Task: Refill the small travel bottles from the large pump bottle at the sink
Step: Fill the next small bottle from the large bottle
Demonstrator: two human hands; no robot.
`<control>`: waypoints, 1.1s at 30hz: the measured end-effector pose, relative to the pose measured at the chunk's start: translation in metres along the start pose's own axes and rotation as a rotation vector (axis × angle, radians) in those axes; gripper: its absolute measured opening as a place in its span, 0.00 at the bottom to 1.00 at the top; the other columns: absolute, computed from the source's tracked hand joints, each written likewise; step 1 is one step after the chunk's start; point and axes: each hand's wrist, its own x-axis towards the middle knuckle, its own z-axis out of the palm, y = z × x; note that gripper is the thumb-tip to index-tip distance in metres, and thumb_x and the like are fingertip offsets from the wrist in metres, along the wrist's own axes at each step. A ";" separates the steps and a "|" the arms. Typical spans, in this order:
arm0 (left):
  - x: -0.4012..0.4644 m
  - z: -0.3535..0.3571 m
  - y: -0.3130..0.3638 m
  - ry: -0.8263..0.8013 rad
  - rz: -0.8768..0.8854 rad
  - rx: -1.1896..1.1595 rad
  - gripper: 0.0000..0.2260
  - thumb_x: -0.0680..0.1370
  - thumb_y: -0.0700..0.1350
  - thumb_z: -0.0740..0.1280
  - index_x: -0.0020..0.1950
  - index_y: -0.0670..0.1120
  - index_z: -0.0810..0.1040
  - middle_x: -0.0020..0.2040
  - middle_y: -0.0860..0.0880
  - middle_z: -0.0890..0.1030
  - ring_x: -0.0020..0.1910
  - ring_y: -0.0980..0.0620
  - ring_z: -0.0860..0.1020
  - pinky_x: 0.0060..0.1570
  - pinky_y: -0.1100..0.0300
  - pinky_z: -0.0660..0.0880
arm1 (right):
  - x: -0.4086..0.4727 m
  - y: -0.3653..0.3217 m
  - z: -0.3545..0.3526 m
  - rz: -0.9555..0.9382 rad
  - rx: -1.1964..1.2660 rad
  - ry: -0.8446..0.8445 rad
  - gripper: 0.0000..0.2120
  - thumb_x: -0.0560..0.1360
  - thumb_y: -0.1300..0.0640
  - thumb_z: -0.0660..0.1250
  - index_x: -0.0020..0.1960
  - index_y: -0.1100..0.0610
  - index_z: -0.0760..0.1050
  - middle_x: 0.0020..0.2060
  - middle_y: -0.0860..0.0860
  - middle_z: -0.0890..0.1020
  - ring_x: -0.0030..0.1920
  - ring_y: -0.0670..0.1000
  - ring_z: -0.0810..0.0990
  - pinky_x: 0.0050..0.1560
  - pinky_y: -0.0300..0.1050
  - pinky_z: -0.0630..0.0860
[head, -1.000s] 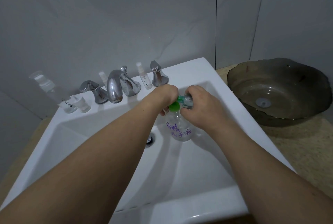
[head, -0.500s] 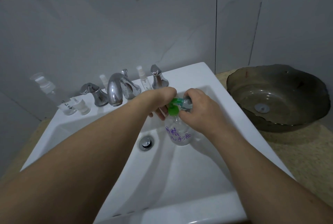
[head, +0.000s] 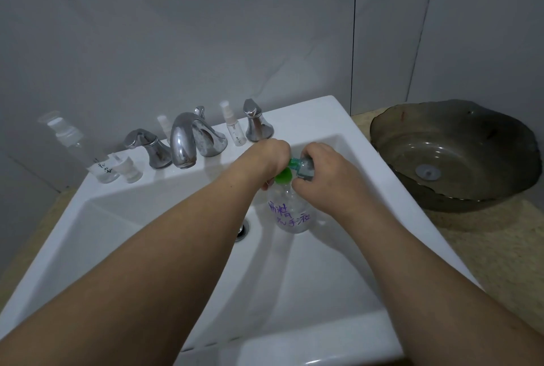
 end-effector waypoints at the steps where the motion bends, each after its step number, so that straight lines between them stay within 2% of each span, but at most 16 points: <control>1: 0.000 0.000 0.000 0.003 0.013 0.018 0.12 0.76 0.31 0.54 0.48 0.34 0.77 0.40 0.34 0.82 0.33 0.39 0.83 0.34 0.52 0.81 | 0.000 0.000 -0.001 0.006 -0.001 -0.003 0.13 0.68 0.54 0.69 0.44 0.51 0.65 0.42 0.47 0.72 0.42 0.53 0.73 0.39 0.48 0.71; 4: -0.002 0.000 -0.002 0.010 0.033 0.044 0.13 0.76 0.32 0.52 0.50 0.34 0.76 0.41 0.34 0.83 0.36 0.39 0.84 0.31 0.56 0.77 | 0.000 -0.002 -0.001 0.016 -0.015 -0.011 0.13 0.68 0.54 0.69 0.45 0.51 0.65 0.43 0.47 0.72 0.41 0.53 0.72 0.39 0.48 0.71; 7: -0.006 -0.002 0.000 -0.007 0.004 0.005 0.14 0.77 0.33 0.51 0.53 0.33 0.76 0.44 0.34 0.83 0.41 0.38 0.84 0.34 0.57 0.76 | 0.001 -0.002 -0.001 0.012 -0.023 -0.006 0.13 0.68 0.54 0.69 0.45 0.51 0.65 0.43 0.47 0.72 0.42 0.52 0.72 0.40 0.48 0.71; 11: -0.005 -0.008 -0.003 -0.078 -0.038 -0.092 0.16 0.79 0.41 0.50 0.53 0.37 0.76 0.49 0.37 0.82 0.46 0.40 0.83 0.28 0.58 0.70 | 0.000 -0.002 0.001 -0.038 -0.017 0.034 0.13 0.67 0.54 0.69 0.45 0.51 0.65 0.42 0.47 0.72 0.41 0.53 0.73 0.38 0.48 0.70; 12: -0.004 -0.010 -0.005 -0.105 -0.053 -0.110 0.16 0.78 0.43 0.50 0.52 0.39 0.76 0.49 0.39 0.82 0.45 0.41 0.83 0.31 0.58 0.70 | 0.001 -0.002 0.001 -0.050 -0.015 0.044 0.14 0.67 0.54 0.69 0.45 0.51 0.65 0.42 0.46 0.71 0.41 0.53 0.73 0.38 0.47 0.70; 15: -0.003 -0.015 -0.009 -0.153 -0.106 -0.160 0.19 0.75 0.49 0.51 0.49 0.40 0.77 0.45 0.42 0.84 0.41 0.43 0.83 0.48 0.52 0.75 | 0.002 -0.002 0.001 -0.077 0.008 0.081 0.14 0.67 0.55 0.70 0.45 0.51 0.66 0.41 0.45 0.70 0.40 0.51 0.71 0.37 0.48 0.70; 18: -0.003 -0.015 -0.009 -0.149 -0.126 -0.181 0.20 0.74 0.50 0.51 0.48 0.41 0.78 0.44 0.43 0.84 0.41 0.44 0.83 0.53 0.50 0.75 | 0.001 -0.002 -0.001 -0.091 0.011 0.088 0.15 0.66 0.54 0.69 0.44 0.49 0.64 0.41 0.45 0.69 0.39 0.50 0.68 0.36 0.47 0.69; 21: -0.007 -0.014 -0.006 -0.132 -0.131 -0.194 0.19 0.74 0.49 0.51 0.49 0.40 0.77 0.45 0.42 0.84 0.42 0.43 0.83 0.54 0.50 0.75 | 0.002 -0.003 -0.001 -0.083 0.012 0.081 0.14 0.67 0.54 0.69 0.45 0.50 0.64 0.41 0.45 0.69 0.39 0.50 0.68 0.37 0.47 0.68; 22: -0.009 -0.014 -0.005 -0.122 -0.130 -0.199 0.19 0.75 0.48 0.51 0.50 0.39 0.77 0.46 0.42 0.83 0.43 0.42 0.83 0.52 0.51 0.75 | 0.002 -0.002 -0.001 -0.082 0.011 0.079 0.14 0.67 0.54 0.69 0.45 0.50 0.64 0.41 0.45 0.69 0.39 0.50 0.68 0.37 0.47 0.68; 25: -0.011 -0.012 0.000 -0.079 -0.096 -0.183 0.16 0.79 0.40 0.50 0.53 0.36 0.75 0.50 0.37 0.82 0.49 0.38 0.82 0.33 0.57 0.73 | 0.002 -0.001 0.000 -0.085 0.026 0.078 0.14 0.66 0.54 0.69 0.45 0.51 0.65 0.41 0.46 0.70 0.39 0.51 0.70 0.36 0.48 0.69; 26: -0.012 -0.011 0.003 -0.066 -0.084 -0.158 0.15 0.79 0.38 0.50 0.52 0.35 0.74 0.50 0.36 0.82 0.49 0.37 0.82 0.32 0.55 0.74 | 0.002 -0.001 0.000 -0.079 0.024 0.071 0.14 0.66 0.53 0.69 0.44 0.51 0.65 0.40 0.46 0.70 0.39 0.52 0.70 0.36 0.48 0.69; 29: -0.007 -0.005 0.006 -0.039 -0.077 -0.093 0.13 0.77 0.32 0.53 0.48 0.32 0.76 0.44 0.33 0.82 0.43 0.36 0.83 0.42 0.45 0.82 | 0.002 0.002 0.001 -0.039 0.003 0.037 0.14 0.67 0.54 0.70 0.44 0.52 0.65 0.41 0.48 0.71 0.40 0.54 0.73 0.37 0.50 0.71; 33: -0.003 -0.003 0.004 -0.031 -0.042 -0.015 0.13 0.76 0.31 0.53 0.49 0.32 0.77 0.41 0.32 0.82 0.39 0.37 0.84 0.44 0.44 0.82 | 0.002 0.001 0.000 -0.007 -0.006 0.021 0.13 0.67 0.54 0.70 0.44 0.52 0.66 0.41 0.48 0.71 0.41 0.54 0.73 0.39 0.50 0.72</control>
